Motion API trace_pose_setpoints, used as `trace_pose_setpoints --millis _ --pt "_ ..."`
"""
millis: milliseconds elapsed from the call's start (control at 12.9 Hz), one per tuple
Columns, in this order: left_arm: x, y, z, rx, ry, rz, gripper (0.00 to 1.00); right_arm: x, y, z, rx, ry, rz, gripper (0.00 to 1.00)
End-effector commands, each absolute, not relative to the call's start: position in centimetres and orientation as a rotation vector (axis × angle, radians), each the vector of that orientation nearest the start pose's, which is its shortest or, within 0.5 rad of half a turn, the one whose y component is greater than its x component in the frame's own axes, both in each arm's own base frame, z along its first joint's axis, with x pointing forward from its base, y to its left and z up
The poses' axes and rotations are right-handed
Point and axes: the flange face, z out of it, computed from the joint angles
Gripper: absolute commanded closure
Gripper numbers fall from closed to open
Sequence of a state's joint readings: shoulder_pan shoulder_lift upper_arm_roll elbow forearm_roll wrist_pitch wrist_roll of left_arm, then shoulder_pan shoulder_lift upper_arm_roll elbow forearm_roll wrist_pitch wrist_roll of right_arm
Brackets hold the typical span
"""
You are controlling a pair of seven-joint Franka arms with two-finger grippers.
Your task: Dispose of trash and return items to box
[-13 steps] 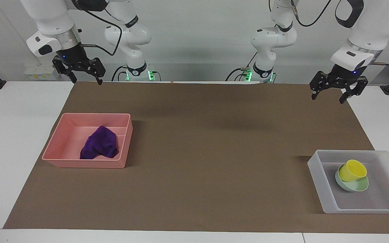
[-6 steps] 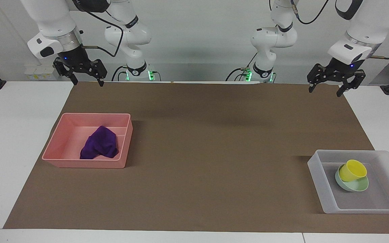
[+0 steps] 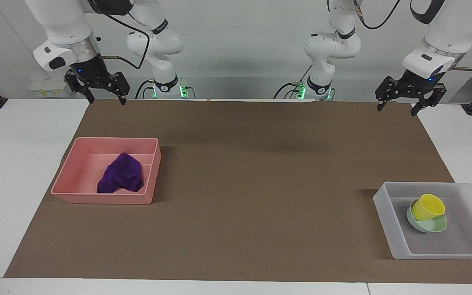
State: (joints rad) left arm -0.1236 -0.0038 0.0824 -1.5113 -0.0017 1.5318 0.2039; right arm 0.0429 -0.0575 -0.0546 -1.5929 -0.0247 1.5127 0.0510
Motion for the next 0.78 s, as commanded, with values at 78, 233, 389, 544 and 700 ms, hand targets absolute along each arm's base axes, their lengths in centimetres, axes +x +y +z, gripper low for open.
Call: trace_pose_setpoints --millis 78,233,389,544,700 --pt "54.07 -2.14 64.98 -3.103 0.376 0.016 0.00 52.96 -1.47 64.28 -3.152 0.115 0.041 0.00" --pt "53.77 -2.01 64.70 -3.105 0.374 0.019 0.00 52.97 -1.40 64.29 -3.152 0.120 0.039 0.00" --pt "53.77 -2.01 64.54 -3.105 0.374 0.019 0.00 52.99 -1.31 64.23 -3.152 0.117 0.038 0.00" --pt "53.66 -2.08 64.51 -3.105 0.377 0.026 0.00 52.99 -1.31 64.23 -3.152 0.120 0.038 0.00" --pt "53.74 -2.25 64.51 -3.104 0.379 0.016 0.00 52.96 -1.31 64.21 -3.152 0.115 0.043 0.00"
